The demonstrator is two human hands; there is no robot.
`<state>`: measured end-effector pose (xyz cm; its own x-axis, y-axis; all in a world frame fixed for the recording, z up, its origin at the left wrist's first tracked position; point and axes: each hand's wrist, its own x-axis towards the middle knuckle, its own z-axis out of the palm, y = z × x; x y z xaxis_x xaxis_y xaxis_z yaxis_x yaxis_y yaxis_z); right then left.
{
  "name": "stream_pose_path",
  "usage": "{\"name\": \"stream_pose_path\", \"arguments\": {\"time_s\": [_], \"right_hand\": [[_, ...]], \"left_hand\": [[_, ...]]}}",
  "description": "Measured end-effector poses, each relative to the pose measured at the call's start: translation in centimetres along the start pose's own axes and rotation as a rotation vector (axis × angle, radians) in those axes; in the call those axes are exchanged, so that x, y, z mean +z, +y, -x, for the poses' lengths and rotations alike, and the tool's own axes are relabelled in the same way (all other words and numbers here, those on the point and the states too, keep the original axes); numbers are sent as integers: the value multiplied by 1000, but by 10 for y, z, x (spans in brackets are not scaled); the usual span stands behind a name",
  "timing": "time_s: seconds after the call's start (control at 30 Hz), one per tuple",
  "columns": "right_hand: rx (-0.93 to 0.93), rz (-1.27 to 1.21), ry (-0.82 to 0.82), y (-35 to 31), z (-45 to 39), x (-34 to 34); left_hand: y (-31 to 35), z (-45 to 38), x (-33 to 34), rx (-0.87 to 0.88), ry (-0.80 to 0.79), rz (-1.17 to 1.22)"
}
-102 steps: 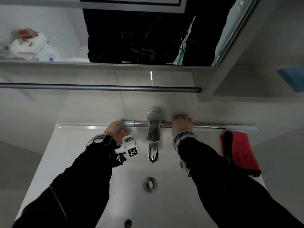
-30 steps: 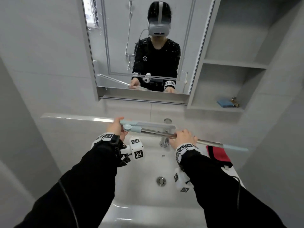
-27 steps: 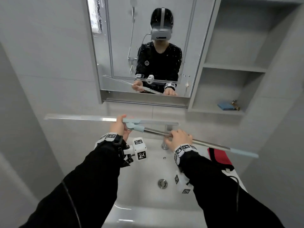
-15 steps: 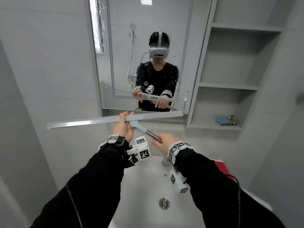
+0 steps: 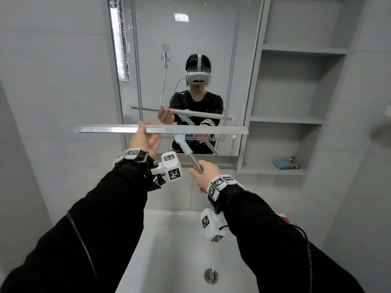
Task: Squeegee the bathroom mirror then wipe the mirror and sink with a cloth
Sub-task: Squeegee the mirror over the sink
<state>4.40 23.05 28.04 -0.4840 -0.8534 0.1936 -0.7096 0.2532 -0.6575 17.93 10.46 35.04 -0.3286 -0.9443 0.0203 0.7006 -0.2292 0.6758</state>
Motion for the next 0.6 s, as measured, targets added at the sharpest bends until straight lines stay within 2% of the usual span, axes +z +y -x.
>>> {"name": "stream_pose_path", "arguments": {"time_s": [0.13, 0.23, 0.37, 0.47, 0.6], "right_hand": [[53, -217, 30, -7, -6, 3], [49, -280, 84, -13, -9, 4], [81, -489, 85, -30, -5, 8], [87, -552, 107, -39, -3, 10], [14, -536, 220, -46, 0, 7]], "left_hand": [[4, 3, 5, -42, -38, 74], [-2, 10, 9, -94, -62, 224], [-10, 18, 13, -118, -82, 380], [-9, 21, 15, -127, -80, 351], [1, 24, 15, -99, -87, 204]]}}
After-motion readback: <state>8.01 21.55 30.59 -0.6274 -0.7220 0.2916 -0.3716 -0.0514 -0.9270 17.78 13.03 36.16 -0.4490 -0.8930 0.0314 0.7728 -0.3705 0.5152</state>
